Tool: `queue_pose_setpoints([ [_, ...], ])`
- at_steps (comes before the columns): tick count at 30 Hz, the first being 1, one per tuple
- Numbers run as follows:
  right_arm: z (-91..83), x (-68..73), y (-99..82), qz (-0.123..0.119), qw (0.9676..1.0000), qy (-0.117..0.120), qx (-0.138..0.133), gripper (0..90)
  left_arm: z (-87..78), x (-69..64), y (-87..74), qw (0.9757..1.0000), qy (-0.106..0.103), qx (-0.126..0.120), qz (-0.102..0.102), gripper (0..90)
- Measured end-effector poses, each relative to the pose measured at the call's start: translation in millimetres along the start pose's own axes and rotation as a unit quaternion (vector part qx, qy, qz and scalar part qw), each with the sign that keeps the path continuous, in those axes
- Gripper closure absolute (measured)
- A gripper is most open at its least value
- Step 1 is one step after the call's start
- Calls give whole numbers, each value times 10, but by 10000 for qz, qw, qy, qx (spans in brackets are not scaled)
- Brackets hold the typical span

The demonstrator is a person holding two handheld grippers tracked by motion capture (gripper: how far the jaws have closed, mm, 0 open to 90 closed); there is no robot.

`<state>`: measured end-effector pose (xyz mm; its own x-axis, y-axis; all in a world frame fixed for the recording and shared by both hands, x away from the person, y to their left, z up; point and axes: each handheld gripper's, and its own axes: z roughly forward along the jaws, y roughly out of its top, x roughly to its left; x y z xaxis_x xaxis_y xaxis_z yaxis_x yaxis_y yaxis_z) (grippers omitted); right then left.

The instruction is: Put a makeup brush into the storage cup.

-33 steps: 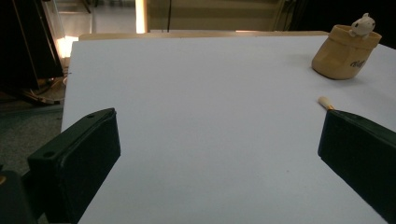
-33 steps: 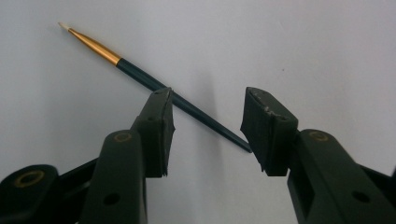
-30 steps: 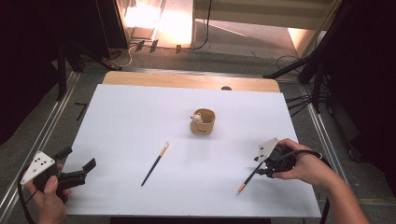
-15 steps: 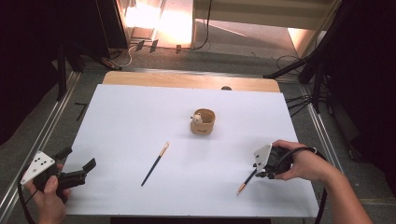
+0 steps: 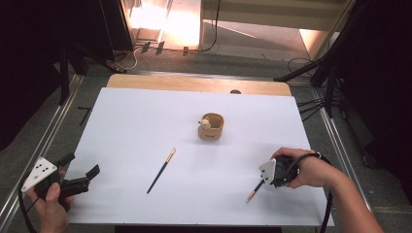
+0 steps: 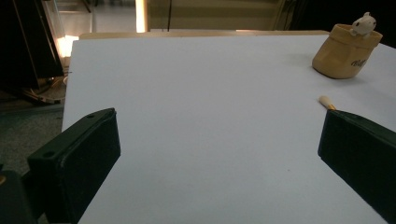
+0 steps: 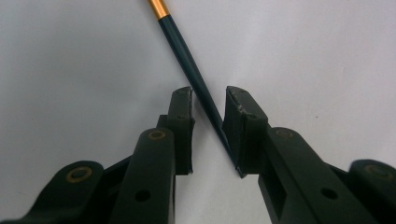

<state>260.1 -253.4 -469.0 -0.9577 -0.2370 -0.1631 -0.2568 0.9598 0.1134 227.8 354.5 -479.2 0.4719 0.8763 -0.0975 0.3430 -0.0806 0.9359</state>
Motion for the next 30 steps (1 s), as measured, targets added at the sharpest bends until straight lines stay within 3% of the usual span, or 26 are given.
queue_pose_setpoints([
  [15,93,-16,80,-266,9994,163,141,786,1,0,-2,10000,3,19,-6,0],
  [18,136,-15,93,-336,9987,267,276,829,2,-2,-1,10000,12,45,-6,0],
  [30,153,-65,105,-85,9983,487,312,844,20,-11,0,10000,-21,68,49,0],
])
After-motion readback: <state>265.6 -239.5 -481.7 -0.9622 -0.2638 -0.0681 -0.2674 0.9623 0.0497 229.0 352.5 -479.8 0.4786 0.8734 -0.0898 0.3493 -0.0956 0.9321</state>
